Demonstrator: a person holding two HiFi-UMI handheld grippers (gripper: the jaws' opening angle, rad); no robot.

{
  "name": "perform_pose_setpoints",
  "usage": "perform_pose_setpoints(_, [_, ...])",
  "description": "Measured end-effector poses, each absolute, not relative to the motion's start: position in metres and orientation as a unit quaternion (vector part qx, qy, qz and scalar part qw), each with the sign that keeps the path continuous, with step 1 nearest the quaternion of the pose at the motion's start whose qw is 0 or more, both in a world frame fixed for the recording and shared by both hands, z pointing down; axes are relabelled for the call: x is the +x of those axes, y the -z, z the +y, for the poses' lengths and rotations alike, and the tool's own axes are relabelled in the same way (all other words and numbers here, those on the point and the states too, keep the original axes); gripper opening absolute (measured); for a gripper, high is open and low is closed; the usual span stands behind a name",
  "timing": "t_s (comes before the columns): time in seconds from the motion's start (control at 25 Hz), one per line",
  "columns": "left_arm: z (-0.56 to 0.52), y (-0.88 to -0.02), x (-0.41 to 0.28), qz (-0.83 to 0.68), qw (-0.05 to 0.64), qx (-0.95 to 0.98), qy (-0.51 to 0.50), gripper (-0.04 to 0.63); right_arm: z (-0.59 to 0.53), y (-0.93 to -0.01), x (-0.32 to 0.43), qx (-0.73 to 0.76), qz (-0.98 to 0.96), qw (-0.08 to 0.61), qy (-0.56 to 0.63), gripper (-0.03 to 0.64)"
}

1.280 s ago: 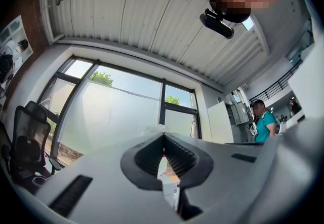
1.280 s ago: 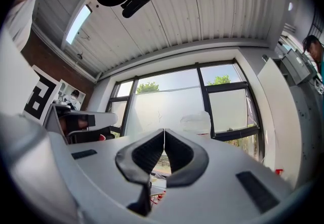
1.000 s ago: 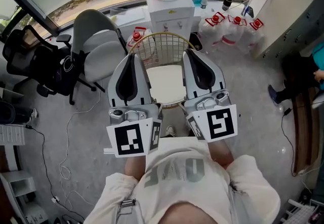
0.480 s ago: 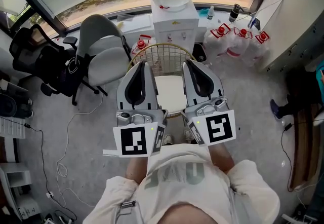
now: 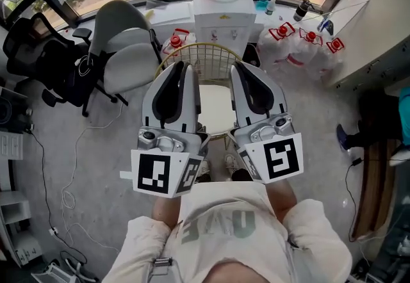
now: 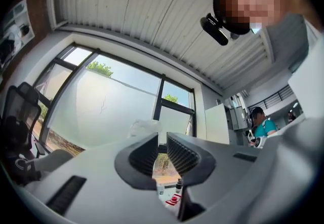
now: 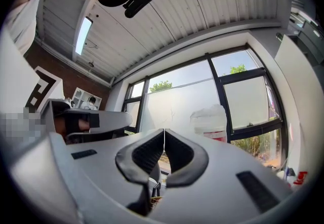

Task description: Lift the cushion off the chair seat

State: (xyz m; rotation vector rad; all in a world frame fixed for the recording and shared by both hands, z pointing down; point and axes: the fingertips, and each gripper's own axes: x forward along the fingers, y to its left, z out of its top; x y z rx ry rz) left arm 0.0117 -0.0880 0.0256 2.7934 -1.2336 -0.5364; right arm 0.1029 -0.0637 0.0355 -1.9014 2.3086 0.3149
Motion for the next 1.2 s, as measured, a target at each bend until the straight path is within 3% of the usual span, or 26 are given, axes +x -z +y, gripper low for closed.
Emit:
perform_pose_setpoints(0.2, [-0.118, -0.076, 0.006, -0.378, 0.108, 0.9, 0.19, 0.158, -0.09, -0.066, 0.097, -0.617, 0.781, 0.039, -0.082, 0.017])
perform_pose_setpoints(0.4, [-0.146, -0.183, -0.014, -0.373, 0.238, 0.872, 0.208, 0.223, -0.117, -0.127, 0.085, -0.592, 0.804, -0.009, -0.059, 0.017])
perform_pose_setpoints(0.84, [-0.118, -0.502, -0.084, -0.452, 0.474, 0.696, 0.294, 0.259, -0.135, -0.333, 0.055, -0.496, 0.857, -0.131, 0.05, 0.017])
perform_pose_setpoints(1.04, [-0.084, -0.634, -0.077, -0.48, 0.579, 0.583, 0.308, 0.259, -0.127, -0.39, 0.044, -0.452, 0.873, -0.166, 0.08, 0.017])
perform_pose_setpoints(1.2, [-0.067, -0.688, -0.061, -0.492, 0.605, 0.561, 0.28, 0.259, -0.118, -0.415, 0.04, -0.427, 0.881, -0.179, 0.096, 0.017])
